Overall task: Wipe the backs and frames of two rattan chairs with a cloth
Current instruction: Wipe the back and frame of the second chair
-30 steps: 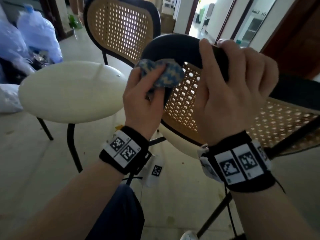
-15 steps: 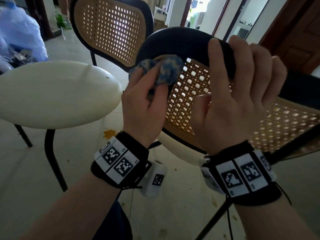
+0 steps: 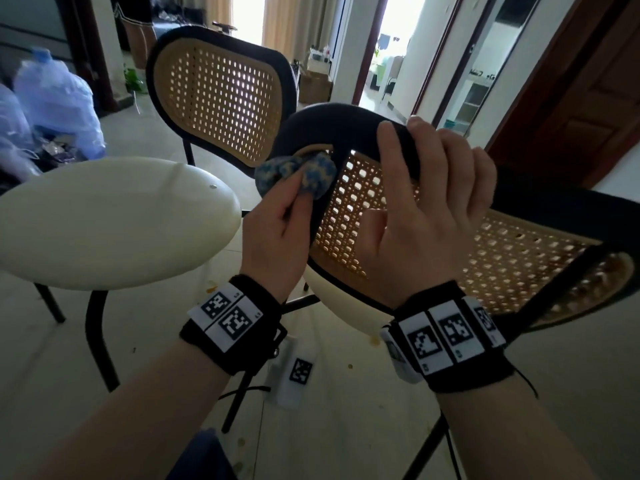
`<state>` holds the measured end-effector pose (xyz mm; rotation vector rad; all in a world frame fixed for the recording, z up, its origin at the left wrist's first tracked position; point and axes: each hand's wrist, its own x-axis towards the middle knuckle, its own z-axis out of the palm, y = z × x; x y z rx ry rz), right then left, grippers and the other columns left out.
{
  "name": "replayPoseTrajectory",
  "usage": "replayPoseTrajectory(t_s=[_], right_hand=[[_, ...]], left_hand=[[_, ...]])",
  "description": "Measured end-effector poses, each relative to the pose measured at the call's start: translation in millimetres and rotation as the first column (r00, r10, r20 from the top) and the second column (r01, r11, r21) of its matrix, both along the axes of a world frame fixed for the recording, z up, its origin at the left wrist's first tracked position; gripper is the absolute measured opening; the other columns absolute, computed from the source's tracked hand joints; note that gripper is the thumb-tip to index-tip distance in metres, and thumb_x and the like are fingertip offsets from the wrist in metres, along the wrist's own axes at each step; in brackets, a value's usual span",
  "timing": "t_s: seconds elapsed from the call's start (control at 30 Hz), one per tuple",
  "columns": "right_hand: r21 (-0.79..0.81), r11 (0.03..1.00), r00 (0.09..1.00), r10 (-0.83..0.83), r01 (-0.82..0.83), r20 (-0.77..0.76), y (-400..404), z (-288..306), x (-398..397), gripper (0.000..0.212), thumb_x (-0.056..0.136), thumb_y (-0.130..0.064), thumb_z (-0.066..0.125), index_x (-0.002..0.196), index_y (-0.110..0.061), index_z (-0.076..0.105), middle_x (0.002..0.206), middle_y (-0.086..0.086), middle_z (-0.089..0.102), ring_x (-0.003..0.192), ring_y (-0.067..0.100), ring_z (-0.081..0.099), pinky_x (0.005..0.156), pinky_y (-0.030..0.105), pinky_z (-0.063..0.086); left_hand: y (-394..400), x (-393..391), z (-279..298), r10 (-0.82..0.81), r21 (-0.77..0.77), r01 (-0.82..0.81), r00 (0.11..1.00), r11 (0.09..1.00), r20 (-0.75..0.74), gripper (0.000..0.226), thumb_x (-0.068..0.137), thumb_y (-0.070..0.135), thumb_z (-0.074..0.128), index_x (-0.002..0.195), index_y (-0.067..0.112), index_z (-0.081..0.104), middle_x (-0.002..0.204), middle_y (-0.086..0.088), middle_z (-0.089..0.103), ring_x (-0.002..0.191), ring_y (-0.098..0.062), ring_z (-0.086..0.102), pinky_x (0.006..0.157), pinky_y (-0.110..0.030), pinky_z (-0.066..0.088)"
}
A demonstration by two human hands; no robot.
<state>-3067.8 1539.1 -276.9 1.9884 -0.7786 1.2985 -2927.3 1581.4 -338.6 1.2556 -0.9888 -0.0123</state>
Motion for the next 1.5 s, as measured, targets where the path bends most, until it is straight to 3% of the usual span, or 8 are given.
replayPoseTrajectory(t_s=[0.23,0.5,0.6,0.77,0.97,1.2,1.37,1.5], right_hand=[[-0.006,0.997,0.997,0.074,-0.074,0.033,-18.5,1.6,0.8,0.053,0.081,-0.016,0.055,0.134,-0.015,0.058,0.137,0.01,0.056,0.129,0.031,0.048,0.116,0.044,0.023],[0.043,0.988,0.98,0.142,-0.149,0.136,-26.6,5.5,11.7,0.044,0.087,-0.018,0.045,0.127,-0.016,0.064,0.131,0.009,0.061,0.124,0.03,0.054,0.113,0.044,0.03],[-0.001,0.99,0.979,0.14,-0.142,0.151,-32.5,1.4,11.6,0.043,0.086,-0.017,0.048,0.125,-0.016,0.066,0.129,0.008,0.063,0.122,0.03,0.056,0.112,0.043,0.029],[-0.091,0.979,0.98,0.188,-0.181,0.068,-37.6,-1.2,4.5,0.045,0.082,-0.011,0.053,0.126,-0.012,0.065,0.132,0.01,0.06,0.126,0.031,0.053,0.112,0.045,0.03],[-0.083,0.983,0.95,0.179,-0.163,0.257,-32.4,-2.7,8.5,0.04,0.08,0.003,0.054,0.116,-0.007,0.07,0.127,0.019,0.06,0.124,0.034,0.053,0.116,0.047,0.024],[-0.123,0.984,0.977,0.15,-0.132,0.149,-47.2,-8.2,-1.3,0.05,0.079,-0.002,0.059,0.128,-0.009,0.063,0.132,0.014,0.058,0.129,0.032,0.049,0.117,0.046,0.022],[-0.145,0.979,0.978,0.165,-0.146,0.127,-59.3,-8.9,-0.4,0.053,0.075,0.002,0.061,0.127,-0.007,0.063,0.131,0.015,0.058,0.128,0.033,0.05,0.115,0.047,0.025],[-0.13,0.985,0.985,0.127,-0.112,0.119,-65.2,-7.6,3.1,0.057,0.071,0.002,0.06,0.128,-0.007,0.062,0.132,0.014,0.057,0.128,0.033,0.049,0.113,0.052,0.027]], left_hand=[[-24.0,-4.4,-12.2,0.019,0.041,-0.017,0.999,0.999,-0.047,0.026,0.105,0.029,0.044,0.115,0.019,0.066,0.09,0.002,0.068,0.081,-0.014,0.063,0.073,-0.042,0.054],[-38.0,-9.8,-6.6,0.148,0.084,-0.14,0.985,0.987,-0.089,0.024,0.1,0.023,0.048,0.089,0.006,0.061,0.075,-0.015,0.062,0.069,-0.033,0.056,0.061,-0.04,0.046],[-41.6,-13.2,-28.4,0.136,0.103,-0.121,0.978,0.987,-0.158,0.023,0.101,0.02,0.048,0.082,0.014,0.059,0.067,-0.01,0.056,0.06,-0.016,0.046,0.055,-0.035,0.038],[-34.1,-12.4,-37.6,0.146,0.11,-0.136,0.986,0.985,-0.086,0.02,0.104,0.018,0.048,0.104,0.01,0.067,0.083,-0.007,0.067,0.073,-0.008,0.056,0.067,-0.027,0.045],[-29.0,-3.7,4.6,0.132,-0.011,-0.132,0.991,0.991,0.033,0.039,0.102,0.021,0.049,0.135,0.037,0.059,0.096,0.026,0.067,0.088,0.01,0.063,0.078,-0.009,0.047],[-48.8,0.8,-16.1,0.117,-0.022,-0.116,0.989,0.993,0.093,0.035,0.103,0.009,0.046,0.134,0.01,0.062,0.118,-0.006,0.071,0.107,-0.019,0.067,0.093,-0.038,0.054],[-64.8,12.6,-42.2,0.167,0.048,-0.176,0.974,0.983,0.155,0.031,0.101,0.006,0.048,0.124,0.008,0.068,0.098,-0.002,0.072,0.084,-0.002,0.06,0.079,-0.007,0.043],[-73.4,16.0,-44.8,0.142,0.115,-0.162,0.976,0.98,0.166,0.029,0.101,0.009,0.049,0.121,0.014,0.069,0.083,0.009,0.064,0.067,0.006,0.056,0.066,-0.001,0.036]])
